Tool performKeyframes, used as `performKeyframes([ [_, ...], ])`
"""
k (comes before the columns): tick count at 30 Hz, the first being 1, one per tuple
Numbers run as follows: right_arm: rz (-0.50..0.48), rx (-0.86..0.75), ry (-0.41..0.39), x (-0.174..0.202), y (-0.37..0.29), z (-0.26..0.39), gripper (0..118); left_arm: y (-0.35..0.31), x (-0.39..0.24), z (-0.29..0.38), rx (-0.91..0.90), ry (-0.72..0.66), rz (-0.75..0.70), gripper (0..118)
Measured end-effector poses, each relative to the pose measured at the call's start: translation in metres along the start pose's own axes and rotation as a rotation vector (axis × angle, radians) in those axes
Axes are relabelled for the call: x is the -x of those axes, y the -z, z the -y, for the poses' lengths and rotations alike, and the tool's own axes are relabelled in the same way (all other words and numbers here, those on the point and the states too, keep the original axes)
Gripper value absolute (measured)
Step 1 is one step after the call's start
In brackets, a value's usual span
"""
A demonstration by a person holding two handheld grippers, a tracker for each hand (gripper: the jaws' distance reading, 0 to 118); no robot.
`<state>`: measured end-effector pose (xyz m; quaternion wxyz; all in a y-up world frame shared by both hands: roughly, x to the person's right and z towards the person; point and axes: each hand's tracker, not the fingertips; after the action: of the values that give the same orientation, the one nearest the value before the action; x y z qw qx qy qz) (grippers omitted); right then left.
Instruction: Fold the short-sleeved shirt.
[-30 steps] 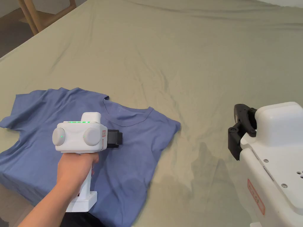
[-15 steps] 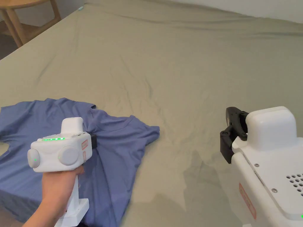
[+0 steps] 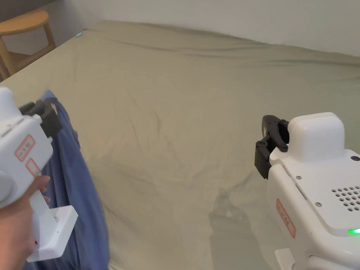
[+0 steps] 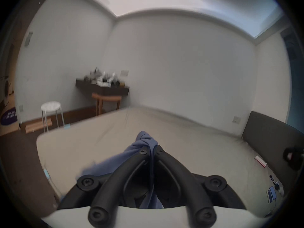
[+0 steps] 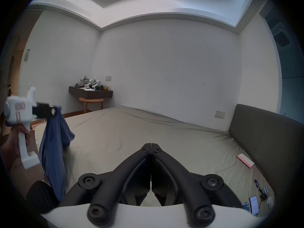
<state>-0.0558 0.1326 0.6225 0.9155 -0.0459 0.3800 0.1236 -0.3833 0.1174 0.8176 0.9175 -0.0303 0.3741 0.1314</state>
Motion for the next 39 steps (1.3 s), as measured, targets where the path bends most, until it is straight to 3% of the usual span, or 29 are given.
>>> performKeyframes([
  [13,0.098,-0.074,0.020,-0.034,-0.034,-0.012,1,-0.010,-0.117,-0.137,-0.271,0.173,0.280,0],
  [18,0.174,-0.068,0.041,-0.064,-0.046,-0.007,1,0.005,-0.200,-0.157,-0.327,0.268,0.419,0],
  [21,0.228,-0.048,0.046,-0.084,-0.052,0.000,1,0.022,-0.254,-0.146,-0.262,0.332,0.525,0],
  [25,0.293,-0.013,0.062,-0.108,-0.057,0.016,1,0.059,-0.320,-0.079,-0.087,0.426,0.631,0],
  [31,0.352,0.079,0.112,-0.143,-0.057,0.050,1,0.119,-0.390,0.095,0.302,0.674,0.700,0],
  [35,0.382,0.140,0.119,-0.161,-0.050,0.073,1,0.140,-0.398,0.207,0.554,0.751,0.689,0],
  [39,0.391,0.187,0.135,-0.172,-0.043,0.090,1,0.147,-0.383,0.269,0.676,0.814,0.600,0],
])
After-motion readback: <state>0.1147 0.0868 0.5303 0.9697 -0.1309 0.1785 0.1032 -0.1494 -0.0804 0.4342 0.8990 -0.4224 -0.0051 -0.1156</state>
